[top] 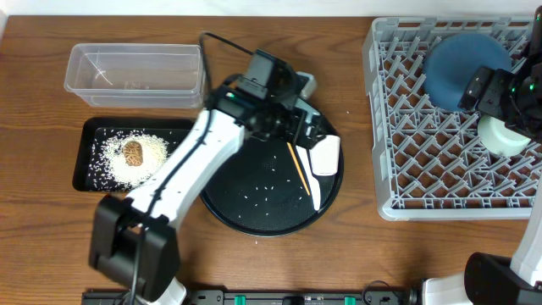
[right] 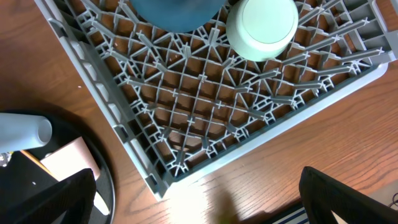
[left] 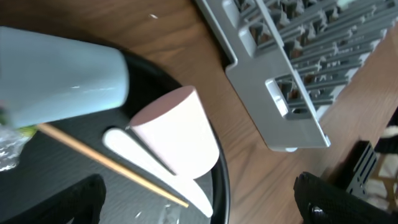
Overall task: Sort waste into correct bins and load items into the dishwasher rack
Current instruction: 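Reach the left gripper over the round tray toward the pink cup, then grasp the pink cup with the left gripper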
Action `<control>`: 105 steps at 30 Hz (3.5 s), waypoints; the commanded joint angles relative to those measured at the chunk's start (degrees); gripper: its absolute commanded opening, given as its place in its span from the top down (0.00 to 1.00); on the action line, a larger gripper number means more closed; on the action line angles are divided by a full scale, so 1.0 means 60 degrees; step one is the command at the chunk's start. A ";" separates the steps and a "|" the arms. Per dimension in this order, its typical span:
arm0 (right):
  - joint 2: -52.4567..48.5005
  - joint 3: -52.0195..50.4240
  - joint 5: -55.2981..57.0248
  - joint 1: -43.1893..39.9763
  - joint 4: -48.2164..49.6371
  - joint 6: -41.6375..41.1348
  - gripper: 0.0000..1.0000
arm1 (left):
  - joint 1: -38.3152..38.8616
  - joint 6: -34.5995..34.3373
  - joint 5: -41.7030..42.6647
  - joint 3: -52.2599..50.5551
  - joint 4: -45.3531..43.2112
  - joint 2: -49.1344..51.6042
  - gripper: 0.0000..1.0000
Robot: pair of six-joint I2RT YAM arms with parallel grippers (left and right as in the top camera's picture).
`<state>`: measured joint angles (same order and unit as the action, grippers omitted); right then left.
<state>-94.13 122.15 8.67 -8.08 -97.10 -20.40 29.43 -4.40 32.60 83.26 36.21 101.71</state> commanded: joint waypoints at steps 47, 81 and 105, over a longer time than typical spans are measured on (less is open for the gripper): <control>0.0018 -0.0022 0.0131 -0.0018 -0.0025 -0.0127 0.01 | 0.0896 0.0841 0.0248 0.0029 -0.0375 0.1931 0.02; 0.0018 -0.0022 0.0131 -0.0018 -0.0025 -0.0127 0.01 | 0.0867 0.0685 -0.0222 0.0029 0.0612 0.1931 0.80; 0.0018 -0.0022 0.0127 -0.0018 -0.0025 -0.0127 0.01 | 0.0732 -0.1191 0.0831 0.0040 0.1049 -0.1614 0.94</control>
<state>-94.13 122.15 8.67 -8.08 -97.10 -20.43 33.87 -9.69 36.21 83.26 42.04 96.47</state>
